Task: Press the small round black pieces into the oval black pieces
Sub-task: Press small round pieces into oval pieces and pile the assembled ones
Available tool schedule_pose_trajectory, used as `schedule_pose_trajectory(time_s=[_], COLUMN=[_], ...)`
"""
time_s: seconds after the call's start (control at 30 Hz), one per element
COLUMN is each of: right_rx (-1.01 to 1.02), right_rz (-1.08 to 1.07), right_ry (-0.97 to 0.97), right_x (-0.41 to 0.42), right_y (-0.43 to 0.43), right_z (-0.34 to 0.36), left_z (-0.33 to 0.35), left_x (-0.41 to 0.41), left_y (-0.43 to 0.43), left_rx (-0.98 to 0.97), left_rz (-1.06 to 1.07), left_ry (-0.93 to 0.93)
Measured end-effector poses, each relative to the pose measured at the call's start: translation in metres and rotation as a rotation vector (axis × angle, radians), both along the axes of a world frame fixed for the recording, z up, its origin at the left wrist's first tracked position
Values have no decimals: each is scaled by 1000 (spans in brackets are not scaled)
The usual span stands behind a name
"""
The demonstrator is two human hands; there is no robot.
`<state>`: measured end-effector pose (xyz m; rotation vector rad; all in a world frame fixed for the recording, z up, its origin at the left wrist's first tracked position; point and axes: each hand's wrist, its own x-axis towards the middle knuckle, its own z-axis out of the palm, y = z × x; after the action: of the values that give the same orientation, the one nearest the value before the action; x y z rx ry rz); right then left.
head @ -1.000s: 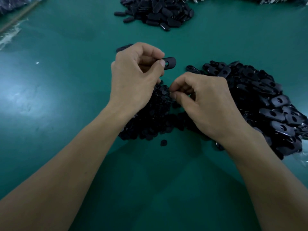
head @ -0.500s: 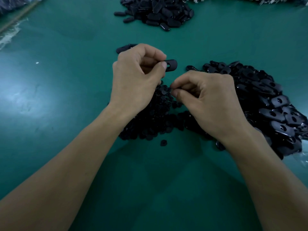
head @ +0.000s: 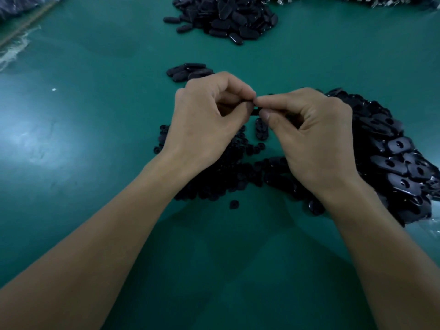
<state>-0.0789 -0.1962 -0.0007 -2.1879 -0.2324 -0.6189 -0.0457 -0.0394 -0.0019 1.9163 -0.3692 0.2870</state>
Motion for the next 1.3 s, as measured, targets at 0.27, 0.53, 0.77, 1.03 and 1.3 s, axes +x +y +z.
schedule_pose_trajectory(time_s=[0.27, 0.53, 0.77, 1.03, 1.3], right_rx=[48, 45, 45, 44, 29], right_rz=[-43, -83, -120, -215, -226], right_ry=[55, 132, 133, 130, 90], right_x=[-1, -4, -5, -6, -9], right_y=[3, 2, 5, 11, 13], right_z=[3, 4, 5, 2, 6], left_z=[0, -5, -5, -5, -2], left_x=[-2, -3, -1, -4, -10], left_y=[-1, -3, -1, -4, -9], left_rx=[37, 86, 90, 122, 178], left_rz=[-51, -62, -98, -71, -13], left_ry=[-36, -71, -43, -84, -222])
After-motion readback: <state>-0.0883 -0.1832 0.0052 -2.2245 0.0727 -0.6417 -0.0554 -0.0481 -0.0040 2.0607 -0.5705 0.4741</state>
